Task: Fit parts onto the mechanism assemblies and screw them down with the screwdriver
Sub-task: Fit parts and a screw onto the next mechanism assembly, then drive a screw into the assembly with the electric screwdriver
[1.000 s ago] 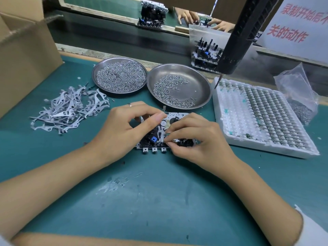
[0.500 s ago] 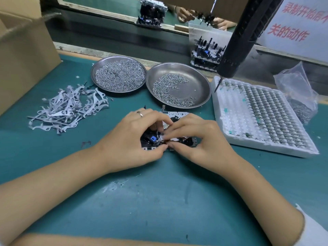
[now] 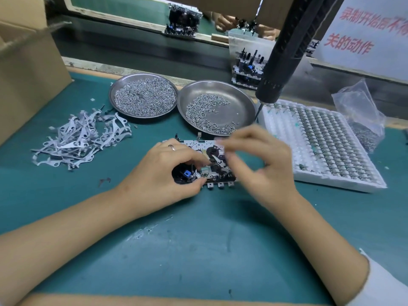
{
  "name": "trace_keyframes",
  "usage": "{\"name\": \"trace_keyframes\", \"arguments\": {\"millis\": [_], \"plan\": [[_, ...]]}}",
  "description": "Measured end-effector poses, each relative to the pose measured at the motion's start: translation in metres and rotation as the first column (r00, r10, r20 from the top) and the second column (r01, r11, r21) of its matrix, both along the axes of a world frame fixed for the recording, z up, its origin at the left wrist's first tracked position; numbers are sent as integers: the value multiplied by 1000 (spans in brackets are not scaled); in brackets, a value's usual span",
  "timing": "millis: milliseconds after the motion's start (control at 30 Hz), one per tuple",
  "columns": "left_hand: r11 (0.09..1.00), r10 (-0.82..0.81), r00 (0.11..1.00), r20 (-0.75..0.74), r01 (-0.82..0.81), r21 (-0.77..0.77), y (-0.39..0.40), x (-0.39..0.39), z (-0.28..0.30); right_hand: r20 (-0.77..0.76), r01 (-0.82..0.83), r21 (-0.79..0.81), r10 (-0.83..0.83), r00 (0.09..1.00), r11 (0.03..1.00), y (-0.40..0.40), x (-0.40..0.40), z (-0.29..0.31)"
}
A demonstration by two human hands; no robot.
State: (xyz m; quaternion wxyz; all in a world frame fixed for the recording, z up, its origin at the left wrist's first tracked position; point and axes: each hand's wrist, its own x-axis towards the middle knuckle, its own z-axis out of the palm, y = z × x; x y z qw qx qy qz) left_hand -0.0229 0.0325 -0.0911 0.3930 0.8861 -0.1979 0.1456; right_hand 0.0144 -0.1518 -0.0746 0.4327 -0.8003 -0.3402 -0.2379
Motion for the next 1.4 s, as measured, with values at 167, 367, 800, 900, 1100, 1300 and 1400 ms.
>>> {"name": "trace_keyframes", "arguments": {"millis": [167,367,800,900,1100,1300,1400], "plan": [[999,-6,1000,-5,5,-35,0,0,0,-82,281,373,-270,959,884,-1,31,54],[998,-14,1000,-27,12,-64,0,1,0,-201,172,447,-89,976,878,29,56,96],[996,6,999,-39,-10,-93,-1,2,-1,-157,-178,760,443,883,625,63,6,53],[996,10,1000,-11,-11,-83,-1,3,-2,-160,-161,748,410,898,644,62,5,49],[998,2,999,45,1,-70,-1,4,-1,-181,-121,753,380,907,647,65,3,43],[998,-3,999,53,6,-65,-1,5,-1,-177,-127,753,384,906,646,67,2,43],[997,-1,999,38,3,-74,-1,5,-2,-185,-123,753,388,903,646,67,1,43]]}}
